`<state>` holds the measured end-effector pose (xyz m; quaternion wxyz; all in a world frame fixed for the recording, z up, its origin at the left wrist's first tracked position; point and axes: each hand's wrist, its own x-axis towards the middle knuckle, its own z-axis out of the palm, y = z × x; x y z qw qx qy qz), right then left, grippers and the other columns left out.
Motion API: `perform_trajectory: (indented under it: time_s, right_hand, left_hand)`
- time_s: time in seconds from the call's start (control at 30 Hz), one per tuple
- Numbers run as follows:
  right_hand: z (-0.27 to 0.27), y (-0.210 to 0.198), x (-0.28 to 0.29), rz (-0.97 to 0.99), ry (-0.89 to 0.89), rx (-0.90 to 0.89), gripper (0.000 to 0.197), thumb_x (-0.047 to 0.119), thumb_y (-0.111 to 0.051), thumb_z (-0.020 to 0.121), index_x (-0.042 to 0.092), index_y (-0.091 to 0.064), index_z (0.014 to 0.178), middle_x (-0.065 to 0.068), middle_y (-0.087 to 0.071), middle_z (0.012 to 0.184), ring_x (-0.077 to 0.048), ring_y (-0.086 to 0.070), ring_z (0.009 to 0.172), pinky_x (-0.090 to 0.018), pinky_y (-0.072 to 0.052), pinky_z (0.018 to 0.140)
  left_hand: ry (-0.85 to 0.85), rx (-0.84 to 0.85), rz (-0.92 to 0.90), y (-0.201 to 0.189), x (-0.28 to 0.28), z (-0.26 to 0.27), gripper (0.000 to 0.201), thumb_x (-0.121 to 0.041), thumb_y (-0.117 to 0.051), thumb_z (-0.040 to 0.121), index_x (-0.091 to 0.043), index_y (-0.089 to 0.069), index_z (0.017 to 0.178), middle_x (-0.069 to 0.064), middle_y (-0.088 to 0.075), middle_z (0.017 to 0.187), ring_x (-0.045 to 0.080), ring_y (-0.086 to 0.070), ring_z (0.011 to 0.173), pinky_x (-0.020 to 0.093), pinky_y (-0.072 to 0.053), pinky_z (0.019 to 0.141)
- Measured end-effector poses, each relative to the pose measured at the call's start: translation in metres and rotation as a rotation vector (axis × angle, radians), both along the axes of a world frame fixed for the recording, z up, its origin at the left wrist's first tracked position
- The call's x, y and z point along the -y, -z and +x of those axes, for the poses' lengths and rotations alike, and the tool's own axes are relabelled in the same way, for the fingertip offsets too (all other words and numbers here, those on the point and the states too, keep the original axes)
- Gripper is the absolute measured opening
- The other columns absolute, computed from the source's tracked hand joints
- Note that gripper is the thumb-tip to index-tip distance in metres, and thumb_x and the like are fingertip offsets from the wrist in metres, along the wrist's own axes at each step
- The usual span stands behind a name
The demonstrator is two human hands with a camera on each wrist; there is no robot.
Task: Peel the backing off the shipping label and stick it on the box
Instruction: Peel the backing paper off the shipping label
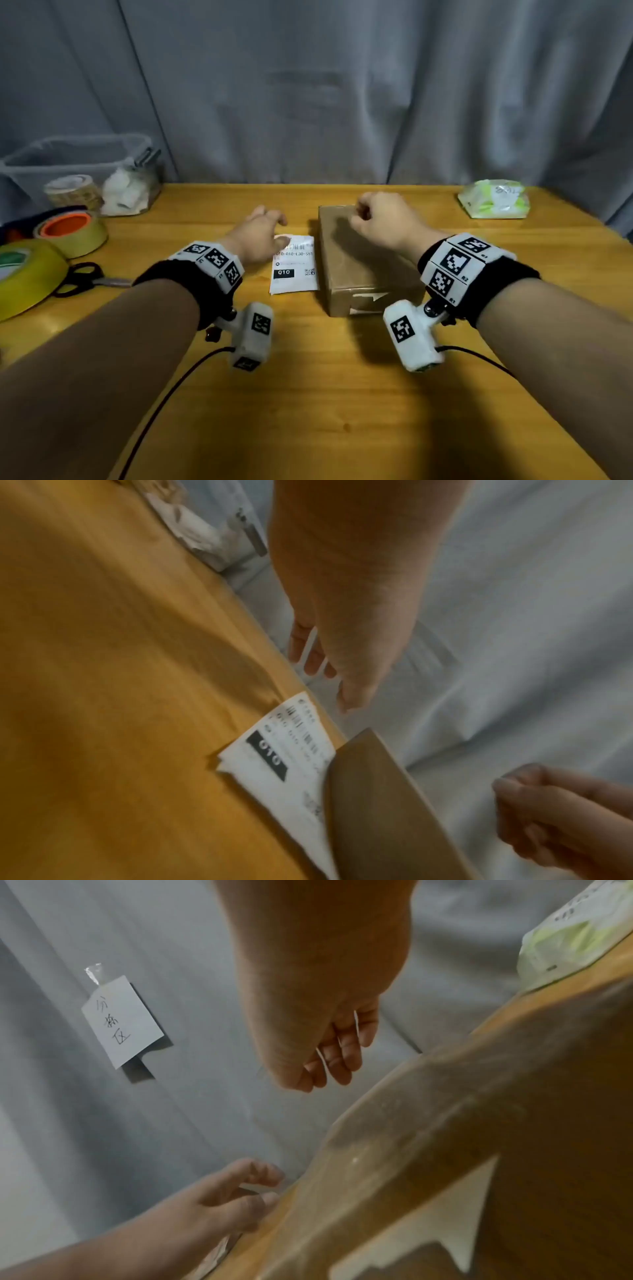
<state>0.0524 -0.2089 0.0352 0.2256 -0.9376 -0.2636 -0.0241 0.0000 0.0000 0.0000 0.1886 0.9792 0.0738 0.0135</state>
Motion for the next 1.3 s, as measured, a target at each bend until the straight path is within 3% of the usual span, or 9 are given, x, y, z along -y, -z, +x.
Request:
perform_trajectory:
  time_s: [0.2,0.4,0.53,0.63,0.77,0.9,1.03,1.13,1.3]
  right_hand:
    - [-0.004,0.013,-0.005,-0.020,-0.033,-0.015,0.009,0.029,-0.054,0.086,0.021,-0.054,0.083,-0.007,-0.069,0.093,-0.028,-0.061,0.092,-0.035,-0.050,0.083]
    - [-0.005,0.024,-0.005,0.035,-0.034,-0.041,0.005,0.028,-0.054,0.085,0.023,-0.052,0.083,-0.003,-0.067,0.092,-0.026,-0.062,0.093,-0.042,-0.052,0.087]
    - [-0.009,0.023,-0.001,0.079,-0.026,-0.037,0.004,0.024,-0.055,0.086,0.021,-0.052,0.084,-0.002,-0.063,0.089,-0.025,-0.061,0.090,-0.033,-0.050,0.082]
    - [-0.011,0.020,0.002,0.191,-0.003,-0.029,0.008,0.025,-0.057,0.086,0.019,-0.052,0.089,-0.001,-0.059,0.089,-0.021,-0.056,0.086,-0.029,-0.045,0.077]
    - [-0.018,0.005,0.006,0.351,-0.006,0.022,0.048,0.040,-0.059,0.086,0.012,-0.048,0.123,-0.005,-0.052,0.115,-0.019,-0.053,0.103,-0.032,-0.045,0.095]
    - [-0.030,-0.011,0.011,0.026,-0.015,0.121,0.092,0.062,-0.056,0.078,0.017,-0.015,0.147,-0.009,-0.032,0.150,-0.027,-0.031,0.139,-0.046,-0.032,0.112]
    - [-0.030,-0.012,0.014,0.235,-0.002,0.151,0.051,0.039,-0.060,0.086,0.012,-0.042,0.125,-0.007,-0.060,0.123,-0.027,-0.056,0.111,-0.034,-0.044,0.085]
    - [-0.032,-0.007,0.016,0.464,0.068,0.155,0.017,0.029,-0.053,0.091,0.015,-0.050,0.100,0.002,-0.060,0.095,-0.018,-0.055,0.086,-0.028,-0.039,0.070]
    - [-0.036,0.001,0.018,0.626,0.096,0.201,0.018,0.030,-0.045,0.096,0.017,-0.047,0.083,0.004,-0.057,0.077,-0.018,-0.056,0.074,-0.034,-0.044,0.064]
  left_hand:
    - [-0.146,-0.143,-0.283,0.027,-0.009,0.004,0.090,-0.035,-0.066,0.083,-0.013,-0.009,0.150,0.014,-0.027,0.154,0.029,-0.034,0.139,0.038,-0.030,0.114]
    - [-0.232,0.055,-0.384,0.031,0.002,0.013,0.039,-0.016,-0.063,0.088,-0.004,-0.054,0.124,0.019,-0.061,0.121,0.033,-0.061,0.107,0.031,-0.046,0.085]
    - [-0.211,0.170,-0.409,0.021,0.006,0.007,0.009,-0.013,-0.059,0.090,-0.008,-0.062,0.096,0.007,-0.060,0.083,0.021,-0.053,0.080,0.026,-0.042,0.070]
    - [-0.237,0.417,-0.516,-0.004,0.000,0.006,0.017,-0.014,-0.060,0.089,0.001,-0.065,0.094,0.006,-0.059,0.076,0.019,-0.052,0.076,0.024,-0.042,0.069]
    - [-0.206,0.718,-0.635,-0.052,0.000,0.002,0.012,-0.021,-0.061,0.087,-0.010,-0.066,0.084,-0.002,-0.058,0.067,0.014,-0.053,0.061,0.030,-0.047,0.069]
    - [-0.054,0.784,-0.681,-0.072,0.030,-0.013,0.008,-0.016,-0.059,0.090,-0.010,-0.061,0.084,-0.002,-0.059,0.065,0.001,-0.057,0.049,0.016,-0.049,0.049]
    - [0.038,0.740,-0.759,-0.063,0.050,-0.020,0.018,-0.014,-0.058,0.091,-0.019,-0.056,0.074,0.003,-0.060,0.066,-0.003,-0.055,0.042,0.014,-0.047,0.049]
    - [0.067,0.675,-0.854,-0.050,0.059,-0.024,0.020,-0.011,-0.056,0.092,-0.019,-0.055,0.074,0.003,-0.060,0.068,-0.003,-0.053,0.044,0.013,-0.047,0.052]
    - [0.187,0.512,-0.956,-0.035,0.071,-0.035,0.014,-0.007,-0.054,0.093,-0.017,-0.055,0.082,-0.009,-0.064,0.061,-0.004,-0.052,0.049,0.010,-0.045,0.054]
